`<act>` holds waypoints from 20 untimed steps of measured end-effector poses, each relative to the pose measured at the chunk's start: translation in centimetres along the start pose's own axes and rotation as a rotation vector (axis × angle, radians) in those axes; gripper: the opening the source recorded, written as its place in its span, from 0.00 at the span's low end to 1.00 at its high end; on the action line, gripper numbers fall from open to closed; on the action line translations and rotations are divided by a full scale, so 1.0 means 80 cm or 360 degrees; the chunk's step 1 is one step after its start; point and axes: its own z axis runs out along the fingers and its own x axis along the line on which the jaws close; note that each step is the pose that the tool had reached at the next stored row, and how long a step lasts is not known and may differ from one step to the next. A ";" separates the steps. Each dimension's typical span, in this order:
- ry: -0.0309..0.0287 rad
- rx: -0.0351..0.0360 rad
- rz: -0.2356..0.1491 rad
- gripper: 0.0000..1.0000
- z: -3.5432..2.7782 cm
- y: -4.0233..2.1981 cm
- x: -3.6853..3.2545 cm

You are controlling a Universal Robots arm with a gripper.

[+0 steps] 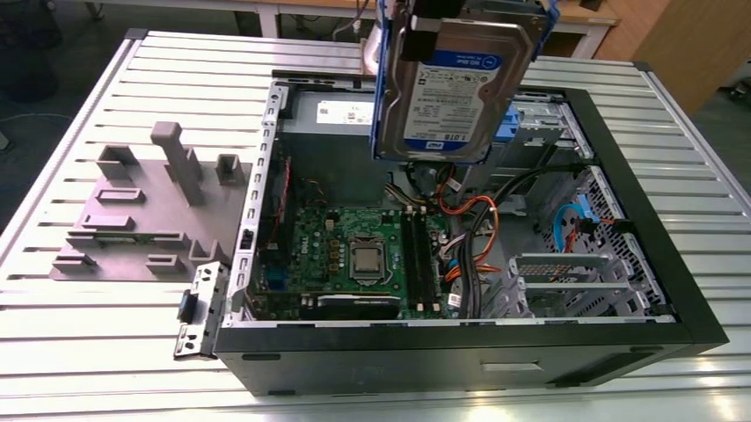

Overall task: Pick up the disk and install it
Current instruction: 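Insert the disk into the insertion slot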

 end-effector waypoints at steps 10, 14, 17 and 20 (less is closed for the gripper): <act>-0.00003 0.0000 0.0000 0.37 0.0034 -0.0029 0.0409; -0.00005 0.0000 0.0000 0.37 0.0053 -0.0098 0.0475; -0.00001 0.0000 0.0000 0.37 0.0068 -0.0196 0.0487; 0.00007 0.0000 0.0000 0.37 0.0072 -0.0216 0.0489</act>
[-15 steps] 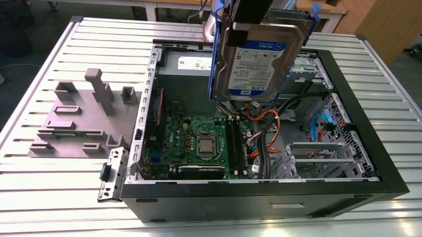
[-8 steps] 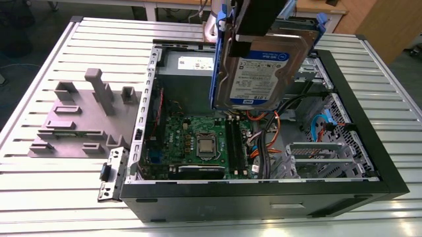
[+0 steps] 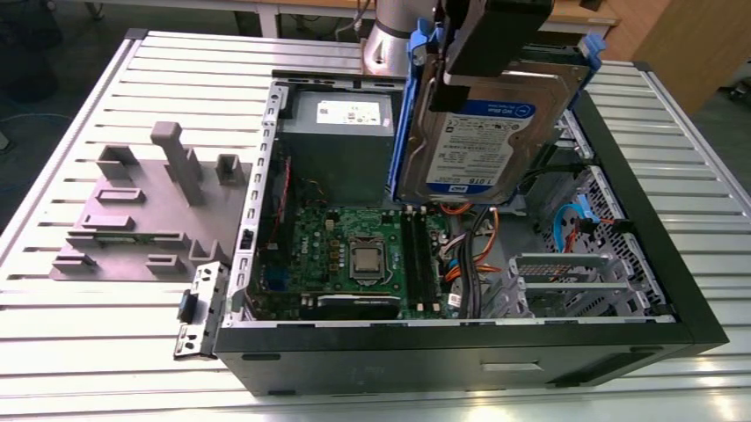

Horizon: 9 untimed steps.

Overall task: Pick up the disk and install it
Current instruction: 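Insert the disk into the insertion slot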

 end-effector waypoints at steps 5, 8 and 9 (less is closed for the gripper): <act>0.00026 0.0000 0.0000 0.37 0.0001 0.0000 0.0000; 0.00028 0.0000 0.0000 0.37 0.0001 0.0000 0.0000; 0.00030 0.0000 0.0000 0.37 0.0001 0.0000 0.0000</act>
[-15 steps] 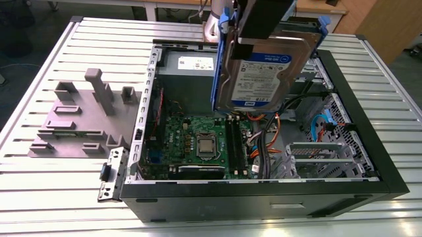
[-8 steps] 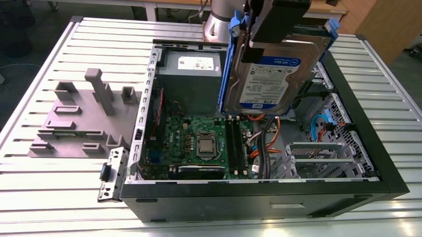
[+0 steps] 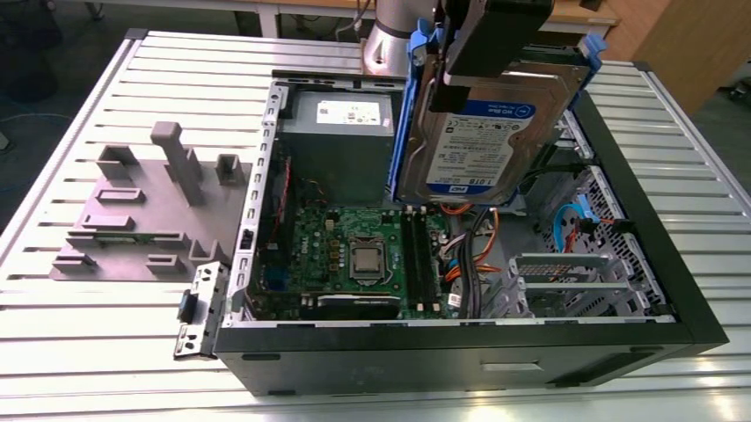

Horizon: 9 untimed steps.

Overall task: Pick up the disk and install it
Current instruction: 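Insert the disk into the insertion slot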

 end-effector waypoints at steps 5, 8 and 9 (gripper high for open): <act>0.00001 0.0000 0.0000 0.37 0.0001 0.0000 0.0016; 0.00001 0.0000 0.0000 0.37 0.0001 -0.0002 0.0063; 0.00000 0.0000 0.0000 0.37 0.0002 -0.0003 0.0085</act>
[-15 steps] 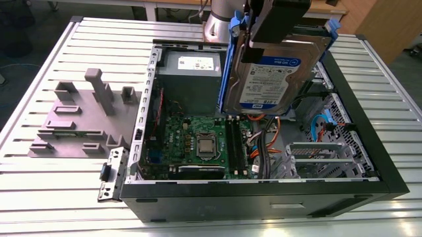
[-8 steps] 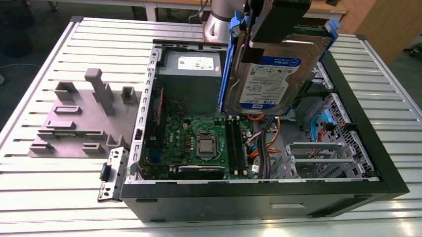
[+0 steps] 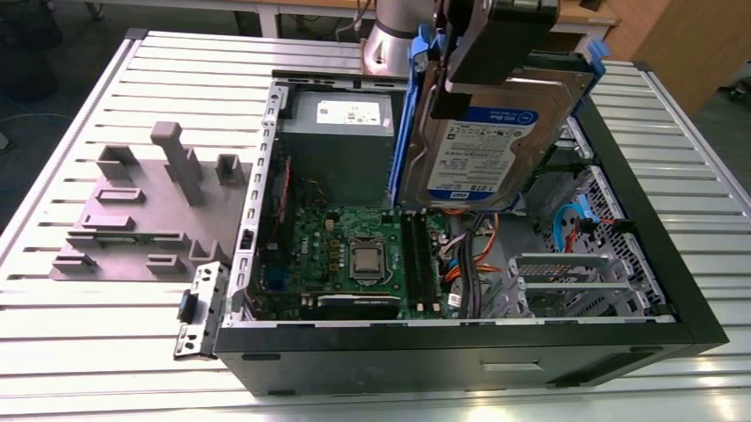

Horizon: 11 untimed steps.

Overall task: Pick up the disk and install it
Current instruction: 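Insert the disk into the insertion slot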

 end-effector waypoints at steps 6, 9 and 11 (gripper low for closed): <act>0.00000 0.0000 0.0000 0.37 0.0007 -0.0029 0.0139; 0.00000 0.0000 0.0000 0.37 0.0020 -0.0139 0.0155; 0.00004 0.0000 0.0000 0.37 0.0029 -0.0239 0.0154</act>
